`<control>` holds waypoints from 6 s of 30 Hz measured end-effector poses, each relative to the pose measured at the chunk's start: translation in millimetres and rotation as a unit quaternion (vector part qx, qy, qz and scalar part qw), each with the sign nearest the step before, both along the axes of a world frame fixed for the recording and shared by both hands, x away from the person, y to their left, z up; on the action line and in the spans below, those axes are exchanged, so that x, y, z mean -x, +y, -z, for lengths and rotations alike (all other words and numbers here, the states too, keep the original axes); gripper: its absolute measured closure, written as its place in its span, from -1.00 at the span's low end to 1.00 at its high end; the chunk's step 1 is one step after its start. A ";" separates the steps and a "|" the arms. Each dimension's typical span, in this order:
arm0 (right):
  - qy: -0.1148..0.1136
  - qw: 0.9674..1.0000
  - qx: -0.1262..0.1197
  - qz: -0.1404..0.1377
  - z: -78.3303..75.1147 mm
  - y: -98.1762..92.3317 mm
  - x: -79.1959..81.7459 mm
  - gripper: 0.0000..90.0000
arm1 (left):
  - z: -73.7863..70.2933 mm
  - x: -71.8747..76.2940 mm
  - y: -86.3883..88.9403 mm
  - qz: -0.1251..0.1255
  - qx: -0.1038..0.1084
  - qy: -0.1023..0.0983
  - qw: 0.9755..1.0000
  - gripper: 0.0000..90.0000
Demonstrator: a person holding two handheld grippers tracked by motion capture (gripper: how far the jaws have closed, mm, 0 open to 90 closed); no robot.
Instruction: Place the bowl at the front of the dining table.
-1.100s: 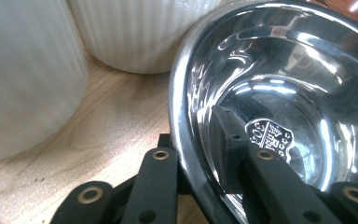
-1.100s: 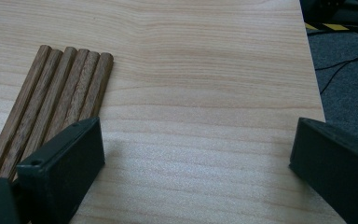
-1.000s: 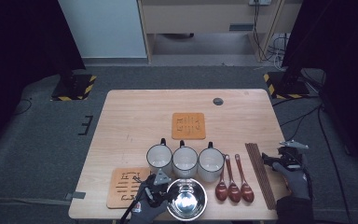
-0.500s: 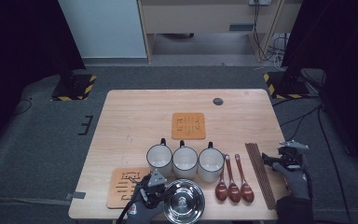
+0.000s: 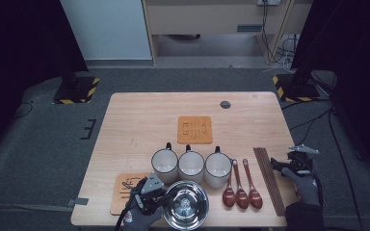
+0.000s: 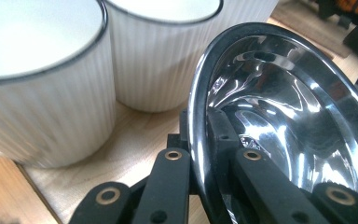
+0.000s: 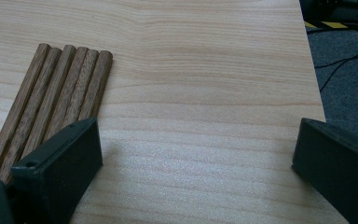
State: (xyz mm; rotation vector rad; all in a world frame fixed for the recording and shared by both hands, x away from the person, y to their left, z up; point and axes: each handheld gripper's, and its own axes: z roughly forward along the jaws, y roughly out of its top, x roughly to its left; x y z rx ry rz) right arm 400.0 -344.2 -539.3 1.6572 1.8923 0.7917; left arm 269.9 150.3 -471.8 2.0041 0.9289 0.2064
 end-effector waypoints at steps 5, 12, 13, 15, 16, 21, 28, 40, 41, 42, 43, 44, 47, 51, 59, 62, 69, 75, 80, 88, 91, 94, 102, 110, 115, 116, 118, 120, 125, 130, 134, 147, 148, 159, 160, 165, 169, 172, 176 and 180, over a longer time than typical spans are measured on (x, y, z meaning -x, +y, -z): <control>0.000 1.000 0.000 0.000 0.0 0.0 0.0 -0.97 | -9.8 -0.3 4.7 -0.002 0.014 -0.011 1.000 0.91; 0.000 1.000 0.000 0.000 0.0 0.0 -0.1 -0.97 | -23.5 -3.6 10.3 -0.007 0.026 -0.028 0.999 0.91; 0.000 1.000 0.000 0.000 0.0 0.0 -0.1 -0.97 | -25.6 -4.2 10.7 -0.007 0.027 -0.030 0.999 0.91; 0.000 1.000 0.000 0.000 0.0 0.0 -0.1 -0.97 | -29.6 -5.1 11.5 -0.009 0.032 -0.036 0.999 0.91; 0.000 1.000 0.000 0.000 0.0 0.0 -0.1 -0.97 | -31.5 -6.0 11.8 -0.008 0.034 -0.037 0.999 0.91; 0.000 1.000 0.000 0.000 0.0 0.0 -0.1 -0.97 | -40.8 -11.4 11.0 -0.009 0.041 -0.049 0.998 0.91; 0.000 1.000 0.000 0.000 0.0 0.0 -0.1 -0.97 | -60.9 -19.7 8.6 -0.012 0.046 -0.071 0.996 0.91; 0.000 1.000 0.000 0.000 0.1 0.0 -0.2 -0.98 | -92.2 -40.7 7.7 -0.024 0.044 -0.098 0.994 0.91; 0.000 1.000 0.000 0.001 0.1 0.1 -0.3 -0.98 | -95.5 -44.6 7.2 -0.027 0.044 -0.101 0.994 0.91; 0.000 1.000 0.000 0.001 0.1 0.1 -0.3 -0.98 | -95.5 -44.6 7.2 -0.027 0.044 -0.101 0.994 0.91; 0.000 1.000 0.000 0.000 0.1 0.0 -0.2 -0.98 | -96.9 -46.6 6.9 -0.028 0.044 -0.102 0.993 0.91; 0.000 1.000 0.000 0.000 0.1 0.0 -0.2 -0.98 | -99.1 -51.0 5.6 -0.030 0.044 -0.103 0.993 0.91; 0.000 1.000 0.000 0.000 0.1 0.0 -0.2 -0.98 | -101.4 -57.5 3.2 -0.032 0.043 -0.105 0.993 0.91; 0.000 1.000 0.000 0.000 0.1 0.0 -0.2 -0.98 | -103.3 -63.5 -0.3 -0.034 0.043 -0.107 0.993 0.91; 0.000 1.000 0.000 0.000 0.1 0.0 -0.2 -0.98 | -108.4 -80.9 -7.9 -0.041 0.044 -0.112 0.992 0.91; 0.000 1.000 0.000 0.000 0.1 0.0 -0.2 -0.98 | -108.6 -84.7 -9.6 -0.043 0.044 -0.112 0.992 0.91; 0.000 1.000 0.000 0.000 0.1 0.0 -0.2 -0.98 | -111.7 -100.9 -16.6 -0.050 0.042 -0.113 0.991 0.91; 0.000 1.000 0.000 0.000 0.1 0.0 -0.2 -0.98 | -113.7 -112.8 -18.5 -0.057 0.039 -0.113 0.991 0.91; 0.000 1.000 0.000 0.000 0.1 0.0 -0.2 -0.98 | -112.7 -123.5 -20.5 -0.063 0.039 -0.110 0.991 0.91; 0.000 1.000 0.000 0.000 0.1 0.0 -0.2 -0.98 | -108.9 -139.5 -25.8 -0.070 0.038 -0.104 0.991 0.91; 0.000 1.000 0.000 0.000 0.1 0.0 -0.2 -0.98 | -108.6 -145.5 -28.9 -0.072 0.034 -0.103 0.991 0.91; 0.000 1.000 0.000 0.000 0.1 0.0 -0.2 -0.98 | -108.6 -151.6 -31.6 -0.072 0.031 -0.102 0.992 0.91; 0.000 1.000 0.000 0.000 0.1 0.0 -0.2 -0.98 | -109.3 -166.3 -39.7 -0.077 0.022 -0.099 0.992 0.91; 0.000 1.000 0.000 0.001 0.1 0.1 -0.2 -0.98 | -106.6 -180.8 -47.7 -0.079 0.017 -0.093 0.992 0.91; 0.000 1.000 0.000 0.000 0.1 0.0 -0.3 -0.98 | -104.9 -192.1 -50.5 -0.085 0.016 -0.087 0.992 0.91; 0.000 1.000 0.000 0.001 0.1 0.0 -0.3 -0.98 | -104.9 -192.1 -50.5 -0.085 0.016 -0.087 0.992 0.91; 0.000 1.000 0.000 0.001 0.1 0.0 -0.3 -0.98 | -104.6 -198.1 -50.2 -0.088 0.011 -0.086 0.992 0.91; 0.000 1.000 0.000 0.001 0.1 0.1 -0.3 -0.98 | -104.1 -202.0 -50.9 -0.091 0.011 -0.084 0.992 0.91; 0.000 1.000 0.000 0.001 0.1 0.1 -0.2 -0.98 | -102.4 -211.5 -53.7 -0.093 0.007 -0.080 0.992 0.91; 0.000 1.000 0.000 0.001 0.1 0.1 -0.2 -0.98 | -99.4 -217.5 -56.8 -0.093 0.006 -0.075 0.993 0.91; 0.000 1.000 0.000 0.000 0.1 0.0 -0.3 -0.98 | -95.4 -227.5 -58.2 -0.096 0.013 -0.065 0.993 0.91; 0.000 1.000 0.000 0.000 0.2 -0.2 -0.5 -0.98 | -81.9 -243.2 -54.7 -0.113 -0.009 -0.049 0.992 0.90; 0.000 1.000 0.000 0.000 0.2 -0.2 -0.5 -0.98 | -81.9 -243.2 -54.7 -0.113 -0.009 -0.049 0.992 0.90; 0.000 1.000 0.000 0.000 0.2 -0.2 -0.5 -0.98 | -56.1 -263.7 -57.6 -0.122 -0.028 -0.020 0.992 0.90; 0.000 1.000 0.000 0.000 0.2 -0.2 -0.5 -0.98 | -56.1 -263.7 -57.6 -0.122 -0.028 -0.020 0.992 0.90; 0.000 1.000 0.000 0.000 0.2 -0.2 -0.5 -0.98 | -43.3 -271.5 -61.1 -0.122 -0.040 -0.013 0.992 0.90; 0.000 1.000 0.000 0.000 0.2 -0.2 -0.5 -0.98 | -35.6 -275.7 -61.8 -0.120 -0.048 -0.008 0.992 0.90; 0.000 1.000 0.000 0.000 0.2 -0.2 -0.6 -0.98 | -29.4 -278.8 -61.3 -0.121 -0.051 -0.002 0.991 0.90; 0.000 1.000 0.000 0.000 0.1 -0.3 -0.6 -0.98 | -22.7 -281.9 -61.0 -0.122 -0.054 0.004 0.991 0.90; 0.000 1.000 0.000 0.000 0.2 -0.3 -0.7 -0.98 | -13.9 -284.8 -62.7 -0.121 -0.061 0.011 0.991 0.90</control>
